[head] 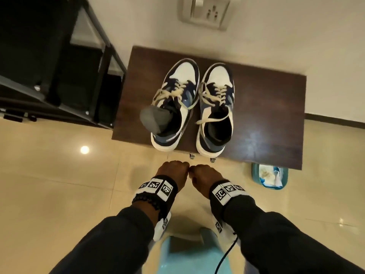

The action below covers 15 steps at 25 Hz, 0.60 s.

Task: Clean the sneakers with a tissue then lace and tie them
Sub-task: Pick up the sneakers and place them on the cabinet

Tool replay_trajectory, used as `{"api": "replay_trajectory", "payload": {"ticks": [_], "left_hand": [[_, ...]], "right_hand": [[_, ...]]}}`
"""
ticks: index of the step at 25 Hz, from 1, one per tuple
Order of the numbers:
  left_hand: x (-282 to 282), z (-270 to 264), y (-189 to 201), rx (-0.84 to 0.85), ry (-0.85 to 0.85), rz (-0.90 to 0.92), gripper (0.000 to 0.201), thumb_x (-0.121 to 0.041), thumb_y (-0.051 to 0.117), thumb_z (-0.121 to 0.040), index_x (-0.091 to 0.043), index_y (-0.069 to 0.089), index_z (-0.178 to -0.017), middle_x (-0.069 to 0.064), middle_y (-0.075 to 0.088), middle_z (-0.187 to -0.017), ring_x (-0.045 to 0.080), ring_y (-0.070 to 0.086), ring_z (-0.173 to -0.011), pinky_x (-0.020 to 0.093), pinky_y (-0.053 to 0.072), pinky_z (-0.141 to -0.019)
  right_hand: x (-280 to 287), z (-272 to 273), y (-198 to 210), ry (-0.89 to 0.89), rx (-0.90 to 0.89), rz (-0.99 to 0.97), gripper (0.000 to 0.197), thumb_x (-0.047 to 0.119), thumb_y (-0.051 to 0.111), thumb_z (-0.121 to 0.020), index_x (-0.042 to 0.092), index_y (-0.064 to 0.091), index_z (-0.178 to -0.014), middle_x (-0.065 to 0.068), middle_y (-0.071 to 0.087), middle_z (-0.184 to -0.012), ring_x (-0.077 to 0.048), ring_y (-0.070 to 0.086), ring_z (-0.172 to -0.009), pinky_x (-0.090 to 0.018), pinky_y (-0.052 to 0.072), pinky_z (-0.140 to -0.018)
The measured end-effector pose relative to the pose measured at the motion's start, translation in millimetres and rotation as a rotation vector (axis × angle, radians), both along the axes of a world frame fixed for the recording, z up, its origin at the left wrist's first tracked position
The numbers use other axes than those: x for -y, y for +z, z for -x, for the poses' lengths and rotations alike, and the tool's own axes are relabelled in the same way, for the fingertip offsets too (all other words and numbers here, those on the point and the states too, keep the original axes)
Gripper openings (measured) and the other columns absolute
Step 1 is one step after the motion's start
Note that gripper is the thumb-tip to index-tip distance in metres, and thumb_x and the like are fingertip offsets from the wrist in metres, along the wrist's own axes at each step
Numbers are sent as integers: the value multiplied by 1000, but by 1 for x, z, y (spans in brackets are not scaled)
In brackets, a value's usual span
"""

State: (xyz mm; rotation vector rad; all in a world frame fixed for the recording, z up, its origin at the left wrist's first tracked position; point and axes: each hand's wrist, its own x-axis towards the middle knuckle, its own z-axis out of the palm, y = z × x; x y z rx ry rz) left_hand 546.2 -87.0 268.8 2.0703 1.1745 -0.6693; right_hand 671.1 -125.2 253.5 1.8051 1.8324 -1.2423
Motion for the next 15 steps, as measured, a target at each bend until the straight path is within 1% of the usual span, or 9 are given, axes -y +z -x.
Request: {"api": "replay_trajectory", "payload": {"ticks": [2, 5, 7, 9, 11, 12, 15], "left_hand": [[12, -6, -42, -53, -23, 42, 24, -19, 43, -97, -14, 55, -117, 9, 61, -118, 29, 57, -109, 35, 42, -86], [23, -5, -94, -110, -56, 85, 28, -18, 44, -96, -15, 53, -122, 10, 59, -122, 30, 55, -113, 35, 42, -90], [23, -6, -126, -134, -80, 65, 30, -18, 45, -96, -16, 52, -125, 10, 57, -125, 30, 54, -115, 37, 43, -93], [20, -9, -156, -149, -61, 53, 31, -18, 45, -97, -16, 51, -127, 11, 55, -128, 31, 53, -118, 38, 43, -94], [19, -15, -182, -163, -57, -4, 31, -19, 45, -97, -14, 52, -127, 11, 55, -128, 32, 53, -118, 38, 43, -94], [17, -18, -194, -164, -66, -33, 31, -19, 45, -97, -14, 52, -127, 12, 56, -127, 32, 53, -117, 38, 43, -93], [17, -25, -221, -183, -54, -68, 31, -19, 46, -95, -14, 54, -125, 12, 57, -125, 33, 55, -116, 38, 45, -92]], "right_hand": [[12, 3, -43, 50, -3, 69, 29, 17, 44, -95, 16, 56, -121, -10, 61, -117, -30, 57, -108, -37, 49, -89], [22, 2, -96, 125, 8, 82, 30, 18, 43, -96, 15, 54, -124, -11, 59, -119, -30, 56, -108, -36, 47, -88], [23, 0, -130, 148, 27, 62, 29, 19, 43, -96, 16, 54, -123, -10, 58, -120, -30, 56, -109, -35, 47, -87], [18, -1, -161, 165, 56, 54, 30, 20, 42, -97, 16, 52, -125, -10, 57, -123, -30, 56, -111, -35, 46, -87], [15, 1, -186, 164, 89, 33, 32, 21, 40, -98, 15, 51, -127, -10, 56, -124, -30, 55, -113, -35, 46, -88], [11, 1, -196, 166, 92, 12, 31, 20, 40, -98, 13, 53, -125, -11, 57, -123, -30, 56, -112, -35, 46, -88], [7, -2, -217, 143, 93, -21, 25, 17, 42, -97, 8, 57, -114, -13, 60, -117, -32, 58, -107, -33, 46, -81]]}}
